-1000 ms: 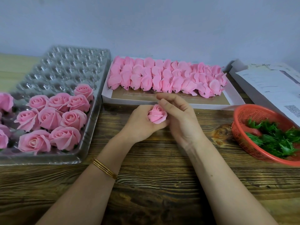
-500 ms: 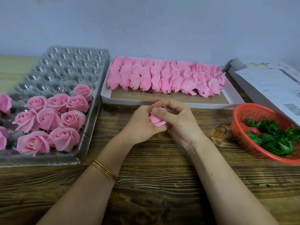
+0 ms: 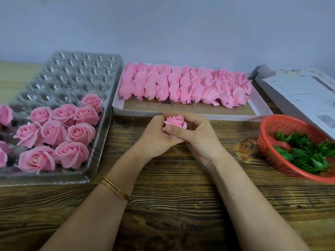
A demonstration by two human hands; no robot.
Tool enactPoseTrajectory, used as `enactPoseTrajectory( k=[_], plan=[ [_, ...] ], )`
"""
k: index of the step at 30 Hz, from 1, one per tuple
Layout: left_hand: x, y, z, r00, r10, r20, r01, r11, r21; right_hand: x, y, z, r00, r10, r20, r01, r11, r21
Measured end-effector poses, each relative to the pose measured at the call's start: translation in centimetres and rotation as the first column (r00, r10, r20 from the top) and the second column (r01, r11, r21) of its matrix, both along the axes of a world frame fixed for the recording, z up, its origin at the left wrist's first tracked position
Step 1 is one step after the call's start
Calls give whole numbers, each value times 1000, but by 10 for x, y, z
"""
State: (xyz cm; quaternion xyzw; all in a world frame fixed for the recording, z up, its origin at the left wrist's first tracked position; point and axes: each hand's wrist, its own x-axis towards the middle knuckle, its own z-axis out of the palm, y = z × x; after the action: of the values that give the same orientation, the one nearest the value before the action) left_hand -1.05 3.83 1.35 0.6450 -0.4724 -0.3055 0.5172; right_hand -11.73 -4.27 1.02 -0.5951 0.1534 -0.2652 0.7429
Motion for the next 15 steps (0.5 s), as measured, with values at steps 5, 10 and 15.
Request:
enactPoseTrajectory(
  k=[5, 10, 15],
  plan=[
    [0, 0, 1, 1000, 16, 8, -16, 1000, 7, -1, 0, -2, 999, -21, -36, 18, 996, -83],
    [0, -1, 0, 999, 36, 11, -36, 999, 7, -2, 0, -1, 995, -41, -87, 27, 988, -153],
    [2, 0, -4, 996, 70, 53, -70, 998, 1, -2, 0, 0, 991, -31, -134, 5, 982, -191]
  ],
)
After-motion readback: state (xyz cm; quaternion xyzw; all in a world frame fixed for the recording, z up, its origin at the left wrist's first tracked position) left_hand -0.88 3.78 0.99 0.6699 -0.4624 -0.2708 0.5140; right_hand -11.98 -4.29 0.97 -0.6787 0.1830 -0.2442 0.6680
